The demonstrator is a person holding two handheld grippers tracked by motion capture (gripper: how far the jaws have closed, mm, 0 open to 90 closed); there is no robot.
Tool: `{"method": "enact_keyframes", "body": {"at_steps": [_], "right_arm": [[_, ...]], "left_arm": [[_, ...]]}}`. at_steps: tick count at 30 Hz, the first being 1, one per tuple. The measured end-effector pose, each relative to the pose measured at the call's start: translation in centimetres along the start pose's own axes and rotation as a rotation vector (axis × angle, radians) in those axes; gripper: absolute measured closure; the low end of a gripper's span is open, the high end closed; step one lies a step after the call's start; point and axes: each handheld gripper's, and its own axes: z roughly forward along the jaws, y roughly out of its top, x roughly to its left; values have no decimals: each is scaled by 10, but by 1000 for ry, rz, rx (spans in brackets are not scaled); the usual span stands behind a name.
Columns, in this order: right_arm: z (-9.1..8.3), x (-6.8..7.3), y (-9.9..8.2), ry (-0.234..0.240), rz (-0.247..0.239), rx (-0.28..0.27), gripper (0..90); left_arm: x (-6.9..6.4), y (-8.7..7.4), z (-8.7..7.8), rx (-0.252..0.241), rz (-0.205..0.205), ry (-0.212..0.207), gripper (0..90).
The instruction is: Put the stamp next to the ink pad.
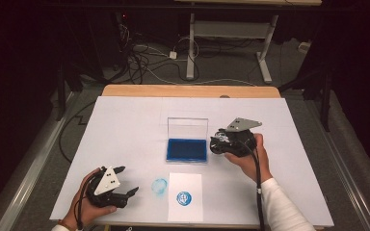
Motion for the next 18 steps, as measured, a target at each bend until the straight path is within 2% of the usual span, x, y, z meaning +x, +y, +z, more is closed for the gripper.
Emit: {"method": "enact_keyframes", "body": {"at_steps": [12,18], "right_arm": [[21,-8,-16,-7,39,63,568],[25,-5,-18,-3,33,83,567]], "left_arm": [[0,0,3,9,7,-10,177],[0,0,3,11,6,-13,177]]}}
